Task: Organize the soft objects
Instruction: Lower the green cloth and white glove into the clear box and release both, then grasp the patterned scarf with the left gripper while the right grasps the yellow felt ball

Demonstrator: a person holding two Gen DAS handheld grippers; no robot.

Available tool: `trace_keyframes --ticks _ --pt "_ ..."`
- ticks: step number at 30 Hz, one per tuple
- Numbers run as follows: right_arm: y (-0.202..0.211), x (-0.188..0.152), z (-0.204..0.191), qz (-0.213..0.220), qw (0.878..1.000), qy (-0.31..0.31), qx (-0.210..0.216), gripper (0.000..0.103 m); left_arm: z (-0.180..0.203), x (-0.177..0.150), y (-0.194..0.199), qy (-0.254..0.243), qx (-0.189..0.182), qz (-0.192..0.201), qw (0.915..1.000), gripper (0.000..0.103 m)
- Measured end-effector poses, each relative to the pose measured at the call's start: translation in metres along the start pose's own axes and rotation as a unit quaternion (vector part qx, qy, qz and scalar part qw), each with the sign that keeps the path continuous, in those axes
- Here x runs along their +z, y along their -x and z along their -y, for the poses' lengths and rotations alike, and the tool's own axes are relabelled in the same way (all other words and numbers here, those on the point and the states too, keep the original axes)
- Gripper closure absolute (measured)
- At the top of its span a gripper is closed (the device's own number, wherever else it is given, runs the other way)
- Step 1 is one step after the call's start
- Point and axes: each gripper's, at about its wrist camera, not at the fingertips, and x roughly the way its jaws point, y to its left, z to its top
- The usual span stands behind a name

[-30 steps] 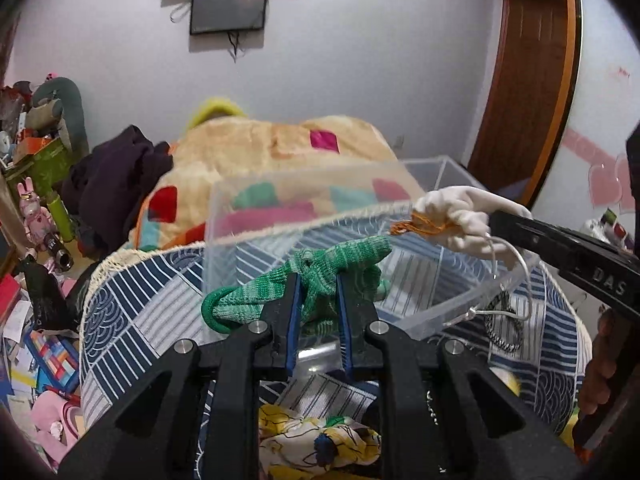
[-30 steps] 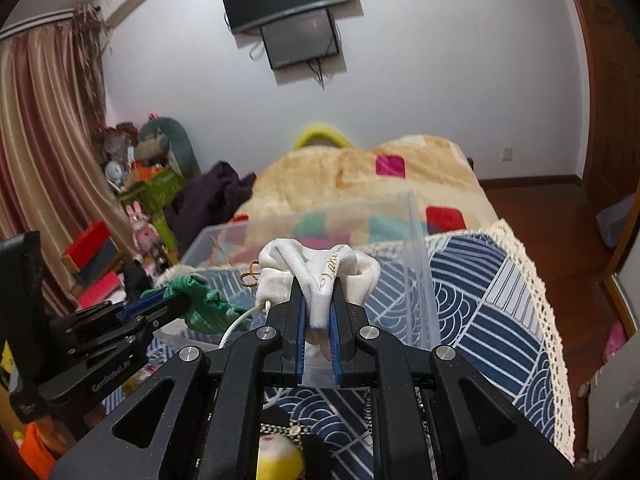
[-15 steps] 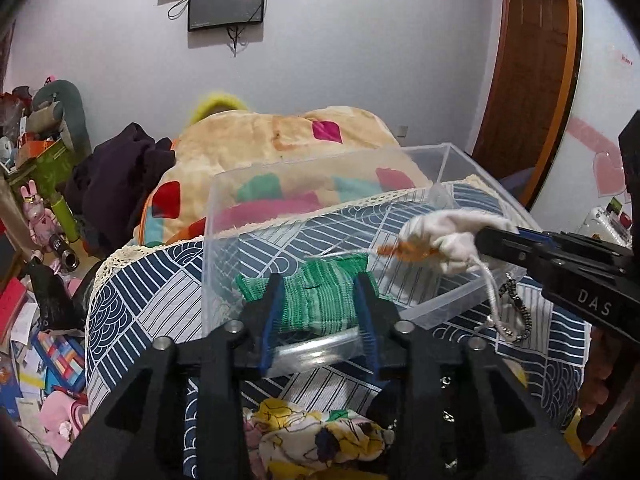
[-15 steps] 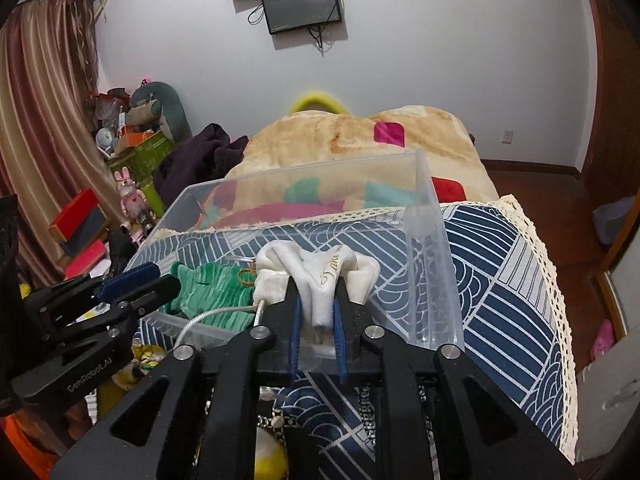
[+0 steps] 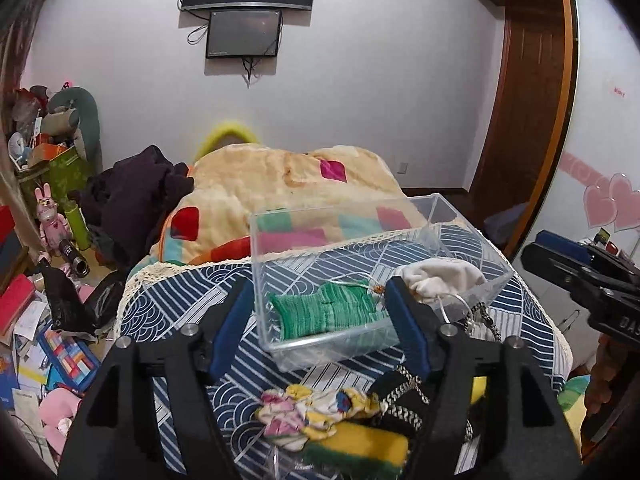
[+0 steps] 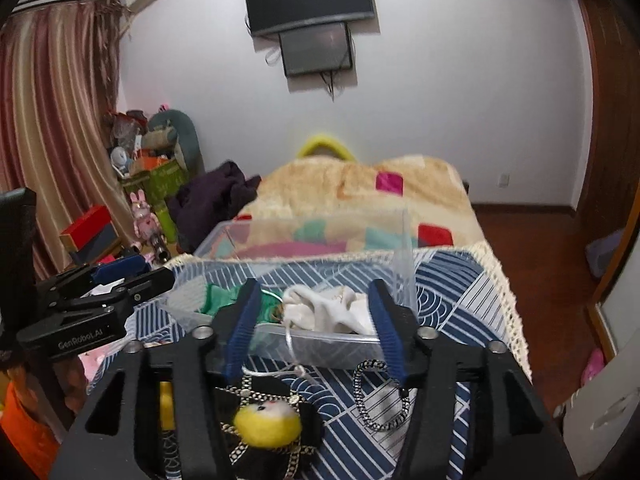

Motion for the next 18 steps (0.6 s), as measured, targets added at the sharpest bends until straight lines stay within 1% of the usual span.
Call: trace_keyframes --ticks 3,6,9,14,18 --pt "0.007 -0.006 -0.005 0.006 1.000 0.008 0.003 0.040 -0.002 -0.008 0.007 0.000 0.000 -0.004 1.0000 0.030" --pt "0.008 -0.014 -0.008 0.001 1.000 0.012 0.008 0.038 -0.003 -0.019 0.011 0.001 -0.004 -0.013 0.9999 0.030" --pt "0.004 -0.025 -0.009 -0.016 1.000 0.013 0.013 0.038 0.001 -0.033 0.011 -0.004 -0.008 -0.027 0.9996 0.030" --pt "-0.013 -0.048 -0.014 -0.055 0.998 0.015 0.023 0.038 0.005 -0.052 0.005 -0.018 -0.009 -0.053 0.9984 0.030" --pt "-0.023 -0.062 -0.019 -0.080 0.996 0.014 0.033 0.038 -0.001 -0.063 -0.003 -0.007 -0.014 -0.073 0.9972 0.030"
